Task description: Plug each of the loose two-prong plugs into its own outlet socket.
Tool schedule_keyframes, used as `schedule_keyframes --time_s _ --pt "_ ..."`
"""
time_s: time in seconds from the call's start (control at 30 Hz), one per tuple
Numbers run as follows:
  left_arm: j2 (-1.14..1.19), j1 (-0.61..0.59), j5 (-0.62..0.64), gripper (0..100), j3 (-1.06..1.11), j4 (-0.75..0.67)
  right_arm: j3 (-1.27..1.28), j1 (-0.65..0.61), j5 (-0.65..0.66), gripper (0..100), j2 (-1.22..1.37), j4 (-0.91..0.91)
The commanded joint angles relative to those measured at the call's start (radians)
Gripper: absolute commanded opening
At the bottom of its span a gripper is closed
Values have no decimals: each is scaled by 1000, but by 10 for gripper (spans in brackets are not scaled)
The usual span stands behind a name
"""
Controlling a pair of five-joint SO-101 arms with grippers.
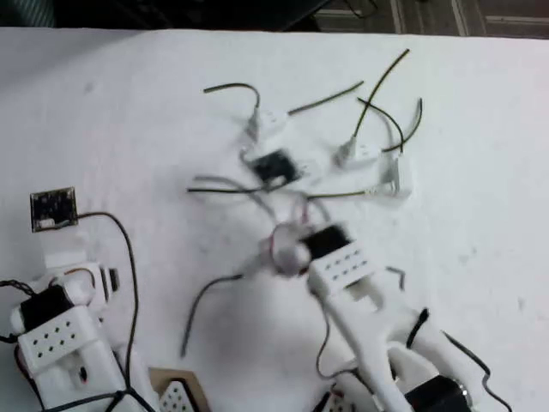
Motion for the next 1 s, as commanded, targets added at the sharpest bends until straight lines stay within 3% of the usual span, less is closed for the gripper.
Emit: schedule_keyframes --time_s 0.0,0.3,0.67,0.83,0.97 --pt "-18 -7 -8 218 -5 -15 -143 133 58 18 -25 85" --pt "-18 -5 -8 218 -5 -15 -341 478 227 18 -18 120" --pt "-18 -2 -8 218 -5 -17 -347 823 423 18 -15 124" --pt "-18 -2 -8 218 -5 -17 -313 878 474 33 -15 119" --pt "-18 -2 -8 218 -5 -17 -321 871 456 178 -36 125"
